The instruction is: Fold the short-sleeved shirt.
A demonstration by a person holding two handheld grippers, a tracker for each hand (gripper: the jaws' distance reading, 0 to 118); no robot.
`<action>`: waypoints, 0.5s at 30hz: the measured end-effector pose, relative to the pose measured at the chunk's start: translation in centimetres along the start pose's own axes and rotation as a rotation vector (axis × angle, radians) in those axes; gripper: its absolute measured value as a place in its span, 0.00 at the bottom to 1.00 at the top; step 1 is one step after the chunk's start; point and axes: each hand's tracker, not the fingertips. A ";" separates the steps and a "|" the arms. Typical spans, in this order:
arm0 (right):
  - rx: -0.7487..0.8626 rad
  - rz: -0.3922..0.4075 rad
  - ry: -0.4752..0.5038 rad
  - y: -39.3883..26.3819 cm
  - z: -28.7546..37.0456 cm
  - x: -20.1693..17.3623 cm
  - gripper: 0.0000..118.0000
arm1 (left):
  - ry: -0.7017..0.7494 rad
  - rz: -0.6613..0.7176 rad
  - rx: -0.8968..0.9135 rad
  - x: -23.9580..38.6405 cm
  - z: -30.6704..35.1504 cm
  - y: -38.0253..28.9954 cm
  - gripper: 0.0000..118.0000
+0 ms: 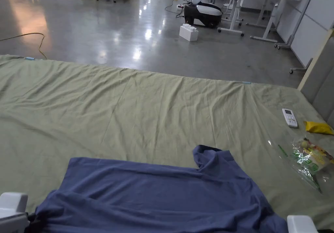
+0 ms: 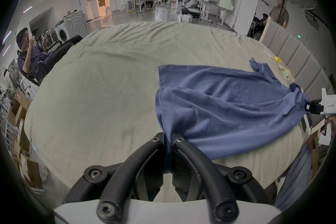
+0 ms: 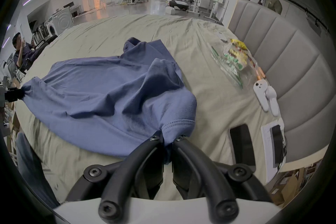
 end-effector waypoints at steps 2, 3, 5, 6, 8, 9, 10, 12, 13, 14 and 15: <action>-0.049 0.001 0.006 -2.3 -0.3 -0.5 0.06 | -0.003 0.000 -0.037 0.0 -0.4 -1.8 0.06; -0.060 0.006 -0.003 -3.1 -0.5 -0.8 0.06 | 0.002 -0.007 -0.058 -0.1 -0.8 -2.5 0.06; -0.097 0.032 -0.024 -4.4 -1.3 -1.4 0.06 | 0.018 -0.039 -0.108 0.3 -1.6 -3.7 0.06; -0.101 0.028 -0.031 -4.7 -1.9 -1.5 0.06 | 0.027 -0.052 -0.122 0.6 -1.9 -4.0 0.06; -0.119 0.039 -0.042 -5.2 -2.8 -2.0 0.06 | 0.035 -0.069 -0.143 0.6 -3.3 -4.2 0.06; -0.125 0.046 -0.049 -5.3 -3.2 -2.2 0.06 | 0.047 -0.079 -0.153 0.8 -3.8 -4.3 0.06; -0.128 0.047 -0.056 -5.2 -3.8 -2.4 0.06 | 0.055 -0.092 -0.165 1.0 -4.2 -4.2 0.06; -0.137 0.050 -0.064 -5.3 -4.6 -2.8 0.06 | 0.065 -0.095 -0.176 1.2 -5.1 -4.1 0.06; -0.133 0.045 -0.072 -5.4 -4.7 -3.0 0.06 | 0.069 -0.100 -0.181 1.3 -5.4 -4.2 0.06; -0.129 0.045 -0.076 -5.5 -5.0 -2.9 0.06 | 0.073 -0.105 -0.182 1.5 -5.5 -4.2 0.06; -0.125 0.049 -0.085 -5.5 -4.9 -3.0 0.06 | 0.076 -0.112 -0.182 1.6 -5.4 -4.3 0.06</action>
